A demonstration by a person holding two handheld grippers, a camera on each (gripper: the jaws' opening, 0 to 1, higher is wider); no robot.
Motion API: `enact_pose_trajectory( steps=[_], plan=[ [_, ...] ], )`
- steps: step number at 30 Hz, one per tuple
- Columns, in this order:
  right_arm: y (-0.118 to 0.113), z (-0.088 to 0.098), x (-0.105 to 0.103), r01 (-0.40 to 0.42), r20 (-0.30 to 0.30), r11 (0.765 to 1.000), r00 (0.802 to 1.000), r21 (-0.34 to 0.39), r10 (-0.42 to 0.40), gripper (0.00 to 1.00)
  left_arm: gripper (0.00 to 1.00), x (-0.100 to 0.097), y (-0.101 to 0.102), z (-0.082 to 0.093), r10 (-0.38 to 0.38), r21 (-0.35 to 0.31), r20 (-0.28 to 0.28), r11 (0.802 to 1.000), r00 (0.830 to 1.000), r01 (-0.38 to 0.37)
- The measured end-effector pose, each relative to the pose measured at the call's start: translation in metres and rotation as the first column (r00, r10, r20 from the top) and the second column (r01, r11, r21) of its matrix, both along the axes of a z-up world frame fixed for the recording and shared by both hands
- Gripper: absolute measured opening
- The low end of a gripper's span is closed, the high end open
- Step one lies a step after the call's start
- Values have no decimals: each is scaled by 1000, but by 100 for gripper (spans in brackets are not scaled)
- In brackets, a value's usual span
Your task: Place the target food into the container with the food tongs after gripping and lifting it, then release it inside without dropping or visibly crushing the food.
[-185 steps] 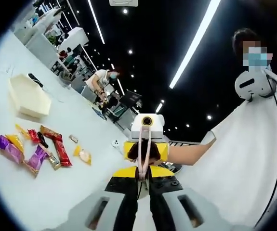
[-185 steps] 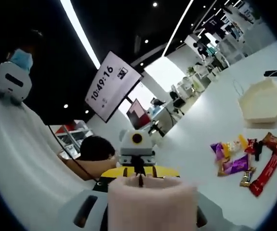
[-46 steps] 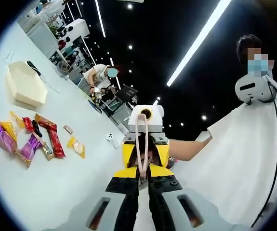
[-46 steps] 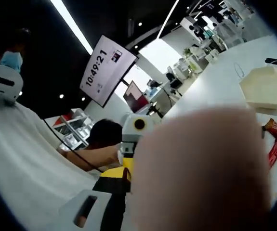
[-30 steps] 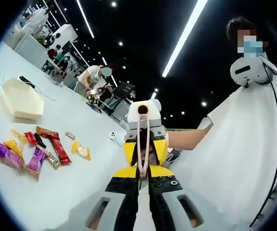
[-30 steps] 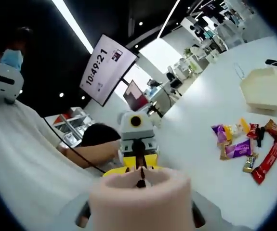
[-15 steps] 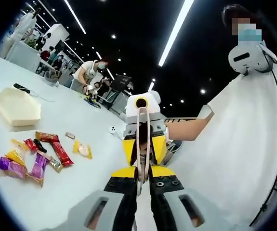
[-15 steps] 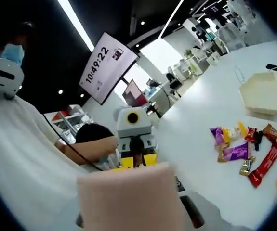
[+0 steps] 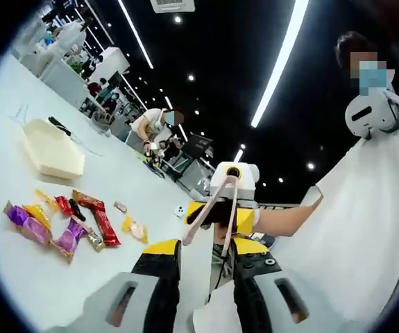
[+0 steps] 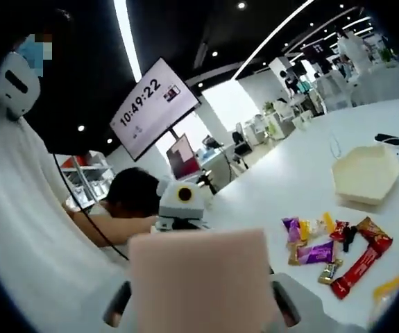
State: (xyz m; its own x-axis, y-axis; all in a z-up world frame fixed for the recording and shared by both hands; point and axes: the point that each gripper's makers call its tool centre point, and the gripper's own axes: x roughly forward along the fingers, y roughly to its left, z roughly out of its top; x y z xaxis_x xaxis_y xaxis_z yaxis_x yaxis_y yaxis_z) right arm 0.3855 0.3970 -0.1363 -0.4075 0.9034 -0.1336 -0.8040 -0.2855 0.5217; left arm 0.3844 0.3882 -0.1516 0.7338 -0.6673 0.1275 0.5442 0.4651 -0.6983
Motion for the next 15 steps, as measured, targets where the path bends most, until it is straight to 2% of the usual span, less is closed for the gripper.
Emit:
enact_pose_trajectory(
  steps=[3,9,10,11,12,13,15],
  plan=[
    [2,3,6,31,-4,999,1000,16,-31,25,26,0,11,2,71,-84,-18,994,997,-72],
    [5,0,9,55,19,998,998,22,-56,25,20,-3,22,1,119,-146,-49,981,992,-125],
    [6,0,10,61,25,998,998,24,-61,27,15,-3,24,1,129,-159,-58,978,990,-136],
    [7,1,10,56,24,998,998,35,-57,26,5,0,32,0,171,-191,-88,964,981,-185],
    [7,6,4,48,-57,998,997,33,-46,27,0,1,41,-3,203,-181,-82,960,976,-215],
    [7,6,4,46,-41,998,998,35,-45,27,1,-1,53,-1,237,-230,-91,940,967,-252],
    [7,7,2,44,-29,998,999,45,-43,26,4,1,62,-1,263,-259,-111,923,958,-284]
  ],
)
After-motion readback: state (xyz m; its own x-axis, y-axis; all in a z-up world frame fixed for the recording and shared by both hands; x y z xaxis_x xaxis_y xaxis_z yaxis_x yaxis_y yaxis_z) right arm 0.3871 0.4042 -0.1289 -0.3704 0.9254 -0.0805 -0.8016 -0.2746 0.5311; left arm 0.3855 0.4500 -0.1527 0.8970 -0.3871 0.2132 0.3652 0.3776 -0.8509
